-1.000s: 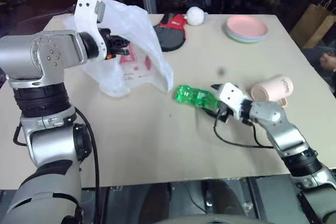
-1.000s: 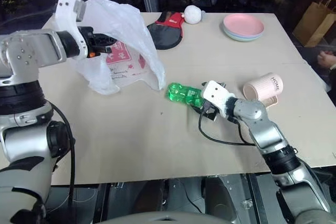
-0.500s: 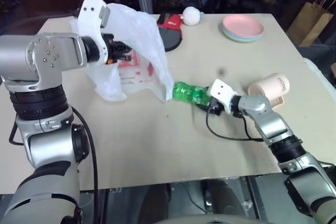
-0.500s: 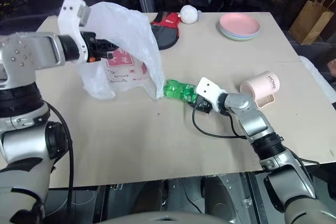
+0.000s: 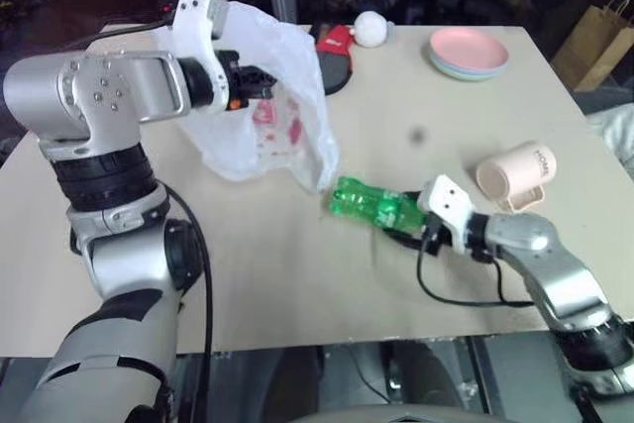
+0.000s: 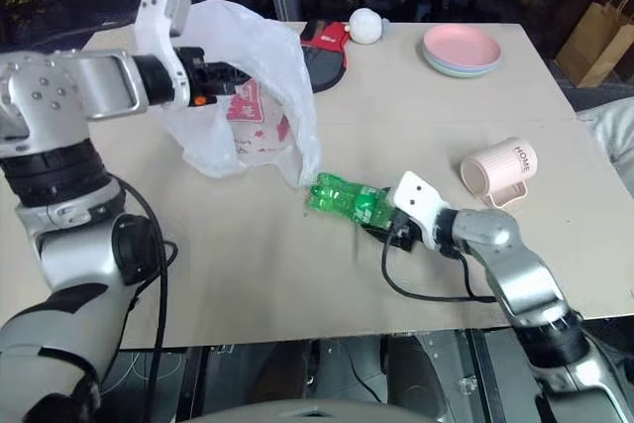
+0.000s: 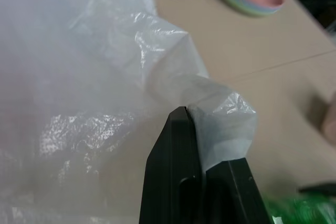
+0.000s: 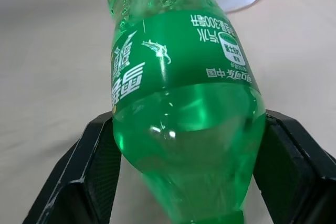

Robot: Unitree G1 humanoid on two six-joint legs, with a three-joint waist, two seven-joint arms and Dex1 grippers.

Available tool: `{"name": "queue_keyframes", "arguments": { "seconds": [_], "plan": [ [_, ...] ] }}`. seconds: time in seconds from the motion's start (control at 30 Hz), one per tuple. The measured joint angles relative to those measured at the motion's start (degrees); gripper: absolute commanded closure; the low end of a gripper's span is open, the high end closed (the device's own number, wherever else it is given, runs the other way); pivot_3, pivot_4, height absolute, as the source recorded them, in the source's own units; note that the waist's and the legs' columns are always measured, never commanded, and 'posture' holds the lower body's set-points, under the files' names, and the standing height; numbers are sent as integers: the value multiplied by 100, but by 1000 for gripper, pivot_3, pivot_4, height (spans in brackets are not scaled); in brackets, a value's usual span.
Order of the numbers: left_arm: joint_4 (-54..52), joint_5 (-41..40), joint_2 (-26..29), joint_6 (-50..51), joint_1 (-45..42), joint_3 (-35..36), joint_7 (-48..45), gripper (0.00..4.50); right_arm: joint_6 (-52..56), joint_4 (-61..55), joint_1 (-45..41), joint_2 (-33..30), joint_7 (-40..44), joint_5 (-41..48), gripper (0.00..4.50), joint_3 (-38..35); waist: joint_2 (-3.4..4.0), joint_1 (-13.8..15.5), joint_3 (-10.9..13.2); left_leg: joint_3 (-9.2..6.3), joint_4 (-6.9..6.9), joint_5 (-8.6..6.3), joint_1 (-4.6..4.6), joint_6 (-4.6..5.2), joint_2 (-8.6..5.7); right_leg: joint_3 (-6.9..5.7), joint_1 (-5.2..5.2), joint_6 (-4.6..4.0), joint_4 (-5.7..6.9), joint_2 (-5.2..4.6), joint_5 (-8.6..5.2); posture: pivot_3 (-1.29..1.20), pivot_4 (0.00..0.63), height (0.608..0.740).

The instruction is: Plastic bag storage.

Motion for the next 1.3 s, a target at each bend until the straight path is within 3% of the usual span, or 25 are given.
{"name": "queue_keyframes", "arguments": {
  "seconds": [0.37, 0.5, 0.7, 0.93, 1.1, 1.3],
  "plan": [
    [2628, 35, -625, -38, -2022, 832, 380, 4500, 1291, -1620, 503, 244, -860, 1022, 1521, -720, 0, -51, 8, 8, -2, 0, -2, 0, 1, 10, -6, 13, -1, 3, -8, 0, 150, 740],
    [3310, 75, -756, -248, -2308, 1163, 666, 4500, 1509, -1768, 432, 266, -1081, 1336, 1521, -848, -2, -42, 10, 4, -2, 0, -5, 0, 1, 5, -8, 11, 0, 3, -7, 0, 150, 740],
    [3802, 195, -670, -969, -2625, 922, 747, 4500, 1621, -1955, 269, 236, -1231, 1788, 1521, -1017, 0, -47, 13, 8, -8, 0, -4, 0, 1, 9, -10, 7, -2, 2, -5, 0, 150, 740],
    [4040, 598, -594, -1798, -2040, 545, 1029, 4500, 1745, -2126, 203, 84, -1269, 2305, 1521, -1075, 0, -43, 15, 9, -9, 0, -8, 0, 1, 8, -13, 2, 0, 2, -1, 0, 150, 740],
    [4714, 343, -932, -2272, -2656, 1041, 1237, 4500, 1735, -1942, -259, 107, -1369, 2327, 1521, -765, -22, 17, 27, -1, -1, 0, -32, 0, 0, -4, -24, 3, -6, 0, -1, 0, 150, 740],
    [5015, 243, -1020, -2929, -3090, 1037, 1301, 4500, 1619, -1206, -747, 316, -1490, 2016, 1521, -238, -18, -50, 27, 12, -12, 0, -18, 0, 0, 10, -24, 3, -3, 0, -1, 0, 150, 740]
  ]
}}
